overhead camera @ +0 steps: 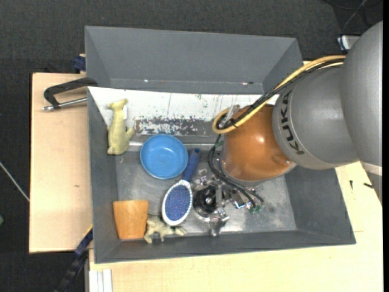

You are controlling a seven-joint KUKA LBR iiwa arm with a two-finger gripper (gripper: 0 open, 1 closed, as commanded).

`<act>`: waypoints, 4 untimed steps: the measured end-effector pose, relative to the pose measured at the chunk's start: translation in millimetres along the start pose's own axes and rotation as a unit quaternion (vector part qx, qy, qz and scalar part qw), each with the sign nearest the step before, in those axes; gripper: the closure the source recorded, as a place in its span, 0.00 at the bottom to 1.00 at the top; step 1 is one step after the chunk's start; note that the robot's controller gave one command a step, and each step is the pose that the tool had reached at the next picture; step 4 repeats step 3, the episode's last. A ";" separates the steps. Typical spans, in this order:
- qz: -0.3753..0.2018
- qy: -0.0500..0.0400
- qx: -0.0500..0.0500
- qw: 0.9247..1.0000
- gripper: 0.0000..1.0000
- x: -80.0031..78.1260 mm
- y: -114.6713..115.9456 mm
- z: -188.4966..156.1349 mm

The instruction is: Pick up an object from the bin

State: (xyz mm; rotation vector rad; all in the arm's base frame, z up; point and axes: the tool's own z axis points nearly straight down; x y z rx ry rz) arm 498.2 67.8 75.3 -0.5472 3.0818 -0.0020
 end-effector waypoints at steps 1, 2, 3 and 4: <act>-0.001 -0.003 -0.001 1.000 1.00 -1.8 1.4 -1.4; -0.006 -0.002 0.000 1.000 1.00 -8.3 -4.9 -164.6; -0.085 0.002 -0.002 0.996 1.00 -47.1 -2.5 -150.2; -0.085 0.002 -0.002 0.996 1.00 -47.1 -2.5 -150.2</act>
Offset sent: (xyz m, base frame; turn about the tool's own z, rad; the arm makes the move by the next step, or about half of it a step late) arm 0.0000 0.0000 0.0000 0.0000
